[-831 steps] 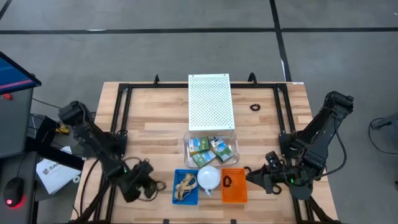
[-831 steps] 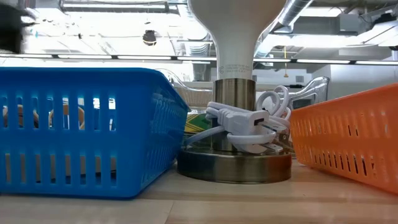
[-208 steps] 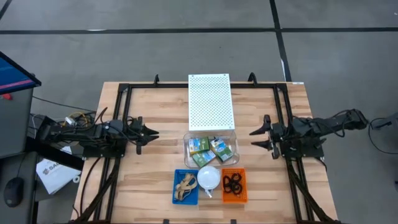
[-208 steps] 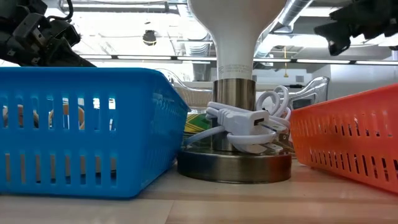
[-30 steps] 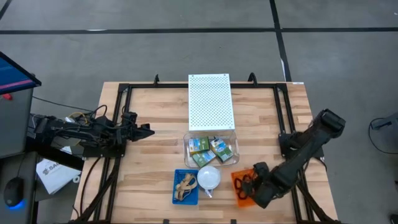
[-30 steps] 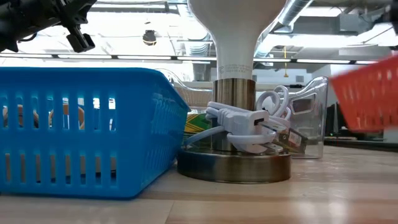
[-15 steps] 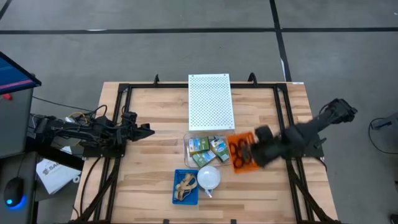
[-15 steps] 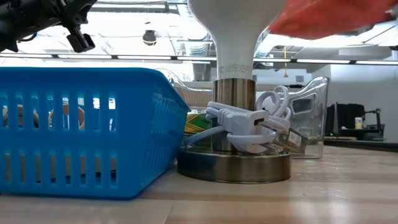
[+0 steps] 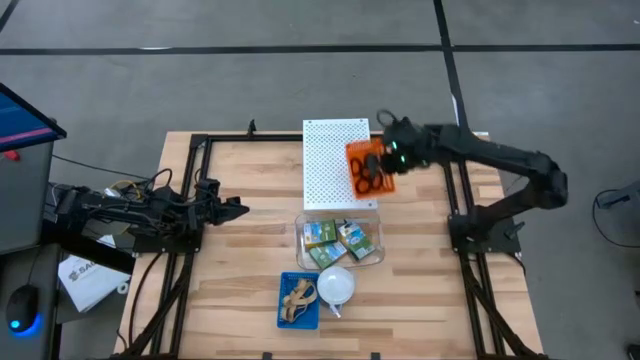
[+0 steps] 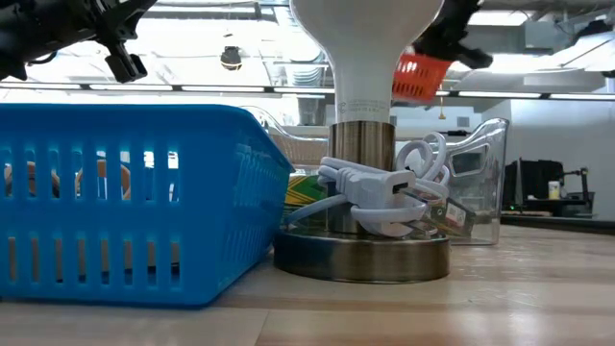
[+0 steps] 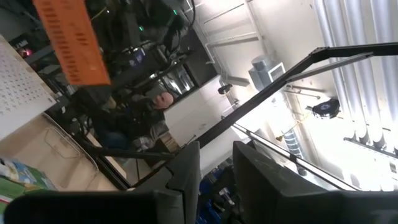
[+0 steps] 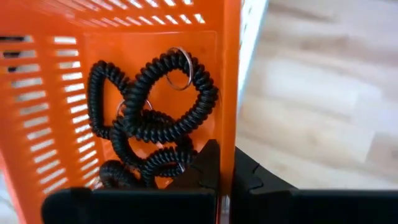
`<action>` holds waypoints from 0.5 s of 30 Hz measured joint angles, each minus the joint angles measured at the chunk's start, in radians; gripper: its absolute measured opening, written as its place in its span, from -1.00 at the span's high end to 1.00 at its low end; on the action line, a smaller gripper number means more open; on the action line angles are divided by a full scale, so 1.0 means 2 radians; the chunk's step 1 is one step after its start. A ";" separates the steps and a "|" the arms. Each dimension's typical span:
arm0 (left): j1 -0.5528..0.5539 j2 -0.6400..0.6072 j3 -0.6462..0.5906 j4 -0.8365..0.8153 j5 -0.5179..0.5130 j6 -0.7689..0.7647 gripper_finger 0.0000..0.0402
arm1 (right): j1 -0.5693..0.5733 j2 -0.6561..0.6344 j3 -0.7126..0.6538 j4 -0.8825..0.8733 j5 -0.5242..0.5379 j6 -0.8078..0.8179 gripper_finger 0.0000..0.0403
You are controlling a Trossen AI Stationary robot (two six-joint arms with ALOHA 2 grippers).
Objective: Pick & Place Office Desk Supplies
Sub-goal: Put the orange bin with spring keychains on the shelf
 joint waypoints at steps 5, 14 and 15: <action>0.000 0.000 0.000 0.000 -0.002 0.001 0.56 | -0.086 0.072 0.078 -0.004 -0.046 -0.091 1.00; 0.000 0.000 0.000 0.000 -0.006 0.000 0.56 | -0.192 0.237 0.292 -0.098 -0.124 -0.176 1.00; 0.000 0.000 0.000 0.000 -0.008 0.000 0.56 | -0.201 0.254 0.313 -0.111 -0.131 -0.178 1.00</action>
